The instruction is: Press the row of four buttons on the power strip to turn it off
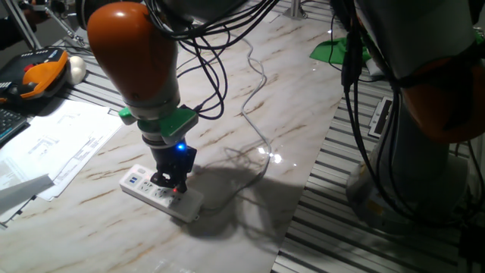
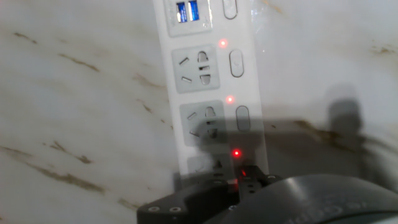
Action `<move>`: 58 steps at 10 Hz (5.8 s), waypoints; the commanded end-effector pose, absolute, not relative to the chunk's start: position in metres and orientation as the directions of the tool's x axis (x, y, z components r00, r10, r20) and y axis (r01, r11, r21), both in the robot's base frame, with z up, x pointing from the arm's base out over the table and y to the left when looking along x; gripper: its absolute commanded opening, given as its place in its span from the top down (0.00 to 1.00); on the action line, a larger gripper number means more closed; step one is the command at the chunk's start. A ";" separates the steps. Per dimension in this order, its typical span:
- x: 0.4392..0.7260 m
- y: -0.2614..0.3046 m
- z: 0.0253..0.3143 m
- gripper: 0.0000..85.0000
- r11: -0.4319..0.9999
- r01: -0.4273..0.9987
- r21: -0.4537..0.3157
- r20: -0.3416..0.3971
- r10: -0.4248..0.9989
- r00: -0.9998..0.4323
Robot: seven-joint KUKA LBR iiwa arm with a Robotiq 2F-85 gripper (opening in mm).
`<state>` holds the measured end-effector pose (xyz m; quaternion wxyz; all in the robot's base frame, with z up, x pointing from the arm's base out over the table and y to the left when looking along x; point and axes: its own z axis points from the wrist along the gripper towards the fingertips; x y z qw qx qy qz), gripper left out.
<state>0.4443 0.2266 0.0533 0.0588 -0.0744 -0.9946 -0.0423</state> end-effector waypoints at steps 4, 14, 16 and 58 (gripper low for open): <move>0.446 0.228 0.051 1.00 0.985 0.153 0.080 0.125 0.142 -0.982; 0.478 0.222 0.068 1.00 0.985 0.160 0.067 0.127 0.151 -0.980; 0.477 0.222 0.069 1.00 0.986 0.159 0.060 0.128 0.150 -0.980; 0.536 0.225 0.049 1.00 0.995 0.063 0.073 0.104 0.056 -0.993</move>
